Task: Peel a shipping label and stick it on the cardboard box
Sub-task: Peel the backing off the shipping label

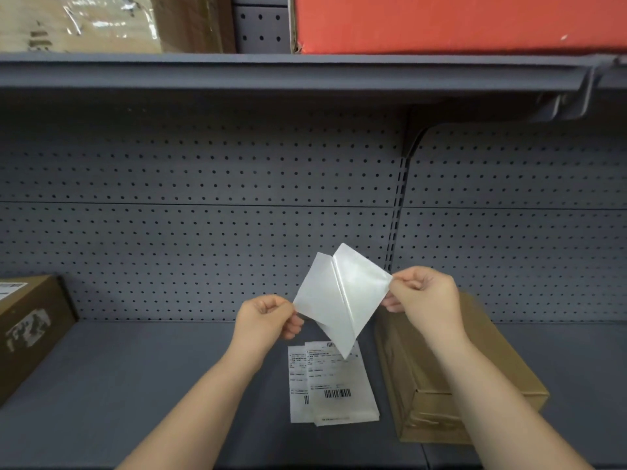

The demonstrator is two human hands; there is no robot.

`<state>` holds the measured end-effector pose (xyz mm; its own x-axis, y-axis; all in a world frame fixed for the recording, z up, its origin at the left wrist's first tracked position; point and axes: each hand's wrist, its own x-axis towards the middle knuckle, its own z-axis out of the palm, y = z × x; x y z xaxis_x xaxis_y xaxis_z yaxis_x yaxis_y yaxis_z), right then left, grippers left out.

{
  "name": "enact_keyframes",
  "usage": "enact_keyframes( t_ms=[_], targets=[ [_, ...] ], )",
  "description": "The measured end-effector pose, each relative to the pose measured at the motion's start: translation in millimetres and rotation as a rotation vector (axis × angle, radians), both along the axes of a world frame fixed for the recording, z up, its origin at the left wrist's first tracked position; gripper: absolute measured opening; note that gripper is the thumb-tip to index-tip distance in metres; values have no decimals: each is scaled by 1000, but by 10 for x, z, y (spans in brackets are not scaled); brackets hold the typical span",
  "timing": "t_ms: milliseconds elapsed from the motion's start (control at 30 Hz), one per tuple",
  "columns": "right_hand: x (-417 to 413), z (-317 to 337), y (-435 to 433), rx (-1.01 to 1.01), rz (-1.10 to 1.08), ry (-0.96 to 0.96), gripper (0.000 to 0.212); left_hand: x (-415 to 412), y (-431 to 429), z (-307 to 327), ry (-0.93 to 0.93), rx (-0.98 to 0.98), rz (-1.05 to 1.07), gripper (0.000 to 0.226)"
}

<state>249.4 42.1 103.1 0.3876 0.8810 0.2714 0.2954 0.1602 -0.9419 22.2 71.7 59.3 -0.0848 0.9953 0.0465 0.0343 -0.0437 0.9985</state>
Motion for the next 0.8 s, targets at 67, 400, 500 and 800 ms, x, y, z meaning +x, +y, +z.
enact_keyframes(
  t_ms=[67, 400, 500, 800],
  targets=[
    [58, -2, 20, 2, -19, 47, 14, -73, 47, -36, -10, -15, 22, 21],
    [185, 90, -15, 52, -79, 192, 14, -304, 193, -297, 56, -128, 135, 14],
    [222, 172, -77, 70, -92, 215, 14, -334, 225, -380, 143, -148, 168, 15],
    [359, 385, -231, 159, -175, 147, 22, -430, 332, -638, 641, -127, 158, 18]
  ],
)
